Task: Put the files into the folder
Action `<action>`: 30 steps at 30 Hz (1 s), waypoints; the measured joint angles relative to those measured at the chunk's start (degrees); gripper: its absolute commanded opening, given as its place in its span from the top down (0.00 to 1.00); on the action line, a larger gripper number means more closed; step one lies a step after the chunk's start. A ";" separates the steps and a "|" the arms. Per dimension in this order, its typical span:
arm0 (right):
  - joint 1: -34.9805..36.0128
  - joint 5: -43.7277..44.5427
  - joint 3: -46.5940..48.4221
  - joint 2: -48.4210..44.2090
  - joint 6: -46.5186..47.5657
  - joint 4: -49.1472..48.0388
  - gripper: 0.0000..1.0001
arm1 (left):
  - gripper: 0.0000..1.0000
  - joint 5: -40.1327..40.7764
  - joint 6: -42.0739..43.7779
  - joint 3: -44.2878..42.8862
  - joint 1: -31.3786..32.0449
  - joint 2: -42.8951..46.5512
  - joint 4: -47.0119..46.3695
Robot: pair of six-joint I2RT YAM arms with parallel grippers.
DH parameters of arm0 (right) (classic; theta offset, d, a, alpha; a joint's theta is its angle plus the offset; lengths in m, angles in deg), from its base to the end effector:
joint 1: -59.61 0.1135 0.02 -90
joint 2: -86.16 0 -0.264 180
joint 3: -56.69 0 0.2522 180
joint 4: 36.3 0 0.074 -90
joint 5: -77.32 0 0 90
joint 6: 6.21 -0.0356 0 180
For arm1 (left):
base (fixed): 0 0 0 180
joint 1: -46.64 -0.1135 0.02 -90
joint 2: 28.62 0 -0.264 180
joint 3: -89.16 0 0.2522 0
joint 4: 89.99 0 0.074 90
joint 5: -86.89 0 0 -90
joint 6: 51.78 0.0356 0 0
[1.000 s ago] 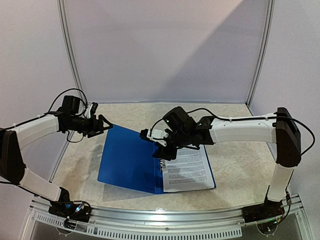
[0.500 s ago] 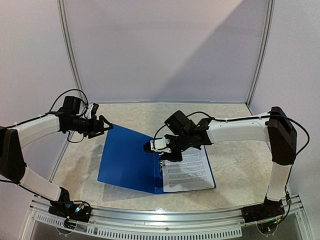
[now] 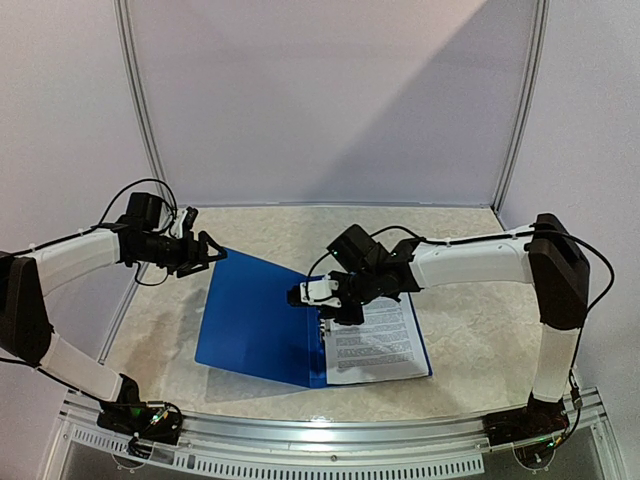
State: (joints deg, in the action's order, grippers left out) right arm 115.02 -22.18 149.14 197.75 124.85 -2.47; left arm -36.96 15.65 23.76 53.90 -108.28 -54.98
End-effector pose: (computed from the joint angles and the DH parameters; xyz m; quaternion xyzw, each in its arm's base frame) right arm 0.2342 0.3500 0.1892 -0.7224 0.6098 0.1174 0.3042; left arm 0.2798 -0.0556 0.2326 -0.0191 0.9024 -0.3494 0.2515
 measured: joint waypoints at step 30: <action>1.16 2.19 -0.33 2.49 -1.64 -0.42 1.00 | 0.20 0.00 0.00 0.00 -0.04 -0.15 0.00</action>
State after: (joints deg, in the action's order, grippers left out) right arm 116.18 -19.99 148.82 200.24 123.21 -2.88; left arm -36.96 15.65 23.76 53.86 -108.43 -54.98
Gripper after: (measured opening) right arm 0.012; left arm 0.802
